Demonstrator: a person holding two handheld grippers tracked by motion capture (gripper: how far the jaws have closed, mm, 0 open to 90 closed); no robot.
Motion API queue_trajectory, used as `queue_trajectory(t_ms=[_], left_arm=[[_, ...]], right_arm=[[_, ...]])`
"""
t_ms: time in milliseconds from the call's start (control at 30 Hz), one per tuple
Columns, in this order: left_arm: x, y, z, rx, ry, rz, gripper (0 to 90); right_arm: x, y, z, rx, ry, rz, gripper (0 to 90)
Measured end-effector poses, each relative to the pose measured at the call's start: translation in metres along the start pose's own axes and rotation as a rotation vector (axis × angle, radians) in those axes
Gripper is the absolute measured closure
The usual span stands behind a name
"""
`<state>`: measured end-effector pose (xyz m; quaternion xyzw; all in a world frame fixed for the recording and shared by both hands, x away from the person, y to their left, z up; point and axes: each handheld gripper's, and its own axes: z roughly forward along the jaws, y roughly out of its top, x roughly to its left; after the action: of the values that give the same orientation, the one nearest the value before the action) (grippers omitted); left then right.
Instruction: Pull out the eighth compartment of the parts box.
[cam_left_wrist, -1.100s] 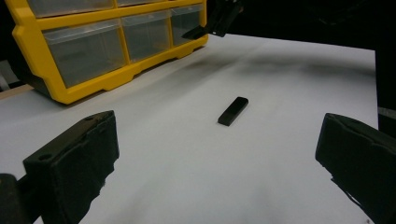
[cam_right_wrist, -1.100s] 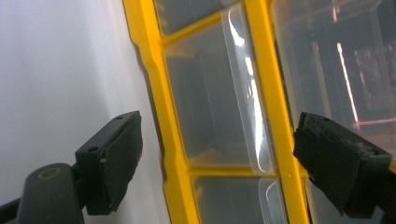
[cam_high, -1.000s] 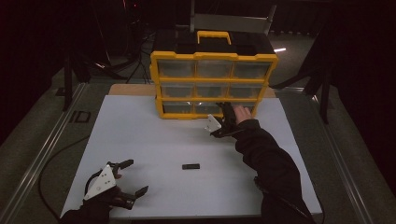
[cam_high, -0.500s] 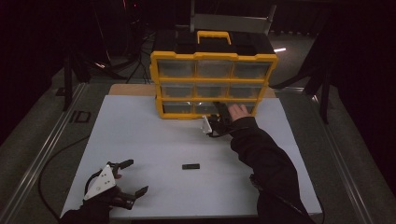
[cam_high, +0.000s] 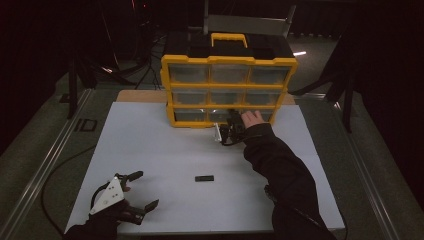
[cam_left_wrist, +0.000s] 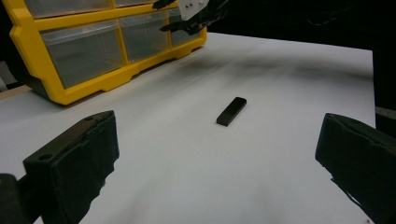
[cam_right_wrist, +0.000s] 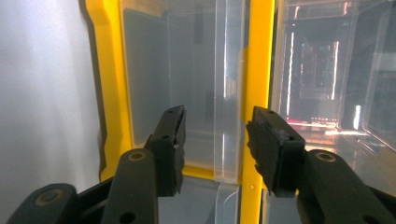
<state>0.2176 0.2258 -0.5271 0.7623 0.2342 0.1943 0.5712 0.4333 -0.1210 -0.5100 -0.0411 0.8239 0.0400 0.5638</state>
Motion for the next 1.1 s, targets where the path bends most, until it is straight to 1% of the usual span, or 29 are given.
queue_trajectory(t_ms=[67, 133, 200, 233, 267, 300, 333, 367, 467, 500, 533, 567, 633, 700, 733, 800, 833, 900, 1033, 1100], left_arm=[[0.000, 0.000, 0.000, -0.001, -0.001, 0.000, 0.0], [0.000, 0.000, 0.000, -0.002, -0.001, 0.002, 0.0], [0.000, 0.000, 0.000, -0.004, -0.001, 0.001, 0.0], [0.000, 0.000, 0.000, -0.003, -0.001, 0.003, 0.0], [0.000, 0.000, 0.000, -0.002, -0.001, 0.003, 0.0], [0.000, 0.000, 0.000, -0.002, -0.002, 0.005, 0.0], [0.000, 0.000, 0.000, -0.002, -0.002, 0.005, 0.0], [0.000, 0.000, 0.000, -0.001, -0.002, 0.006, 0.0], [0.000, 0.000, 0.000, -0.001, -0.001, 0.005, 0.0], [-0.001, 0.000, 0.000, -0.001, -0.002, 0.006, 0.0], [-0.001, 0.000, 0.000, -0.001, -0.004, 0.005, 0.0], [-0.001, 0.000, 0.001, 0.000, -0.004, 0.005, 0.0], [-0.001, 0.000, 0.001, 0.002, -0.004, 0.006, 0.0], [-0.001, 0.000, 0.001, 0.001, -0.004, 0.007, 0.0], [-0.001, 0.000, 0.001, 0.001, -0.004, 0.007, 0.0], [-0.001, 0.000, 0.001, 0.002, -0.003, 0.006, 0.0], [-0.001, 0.000, 0.001, 0.001, -0.003, 0.005, 0.0], [-0.001, 0.000, 0.001, 0.002, -0.003, 0.006, 0.0], [-0.001, 0.000, 0.001, 0.002, -0.004, 0.005, 0.0], [-0.001, 0.000, 0.001, 0.002, -0.004, 0.006, 0.0]], right_arm=[[0.000, 0.000, 0.001, 0.005, -0.007, -0.007, 57.1], [-0.001, 0.001, 0.003, 0.017, -0.003, -0.014, 58.4], [-0.001, 0.002, 0.004, 0.021, -0.007, -0.013, 61.6], [-0.001, 0.003, 0.005, 0.032, -0.003, -0.003, 61.9], [-0.001, 0.003, 0.006, 0.035, -0.010, -0.010, 61.9], [-0.001, 0.004, 0.006, 0.036, -0.012, -0.004, 62.1], [-0.001, 0.004, 0.006, 0.039, -0.006, -0.006, 62.2], [-0.001, 0.004, 0.007, 0.045, -0.011, -0.009, 62.4], [-0.001, 0.005, 0.009, 0.051, -0.008, -0.004, 63.8], [-0.003, 0.005, 0.010, 0.063, -0.015, -0.066, 64.8], [0.000, 0.007, 0.010, 0.074, -0.015, -0.029, 65.7], [0.001, 0.007, 0.010, 0.073, -0.015, -0.015, 65.6], [0.002, 0.008, 0.010, 0.076, -0.028, -0.024, 66.0], [0.004, 0.010, 0.011, 0.095, -0.043, -0.035, 67.0], [0.005, 0.010, 0.011, 0.097, -0.056, -0.048, 68.2], [0.008, 0.012, 0.012, 0.109, -0.079, -0.057, 69.5], [0.009, 0.013, 0.011, 0.125, -0.086, -0.065, 70.3], [0.011, 0.015, 0.013, 0.138, -0.115, -0.088, 72.0], [0.015, 0.018, 0.014, 0.153, -0.154, -0.094, 75.2], [0.015, 0.018, 0.015, 0.155, -0.160, -0.099, 75.8]])
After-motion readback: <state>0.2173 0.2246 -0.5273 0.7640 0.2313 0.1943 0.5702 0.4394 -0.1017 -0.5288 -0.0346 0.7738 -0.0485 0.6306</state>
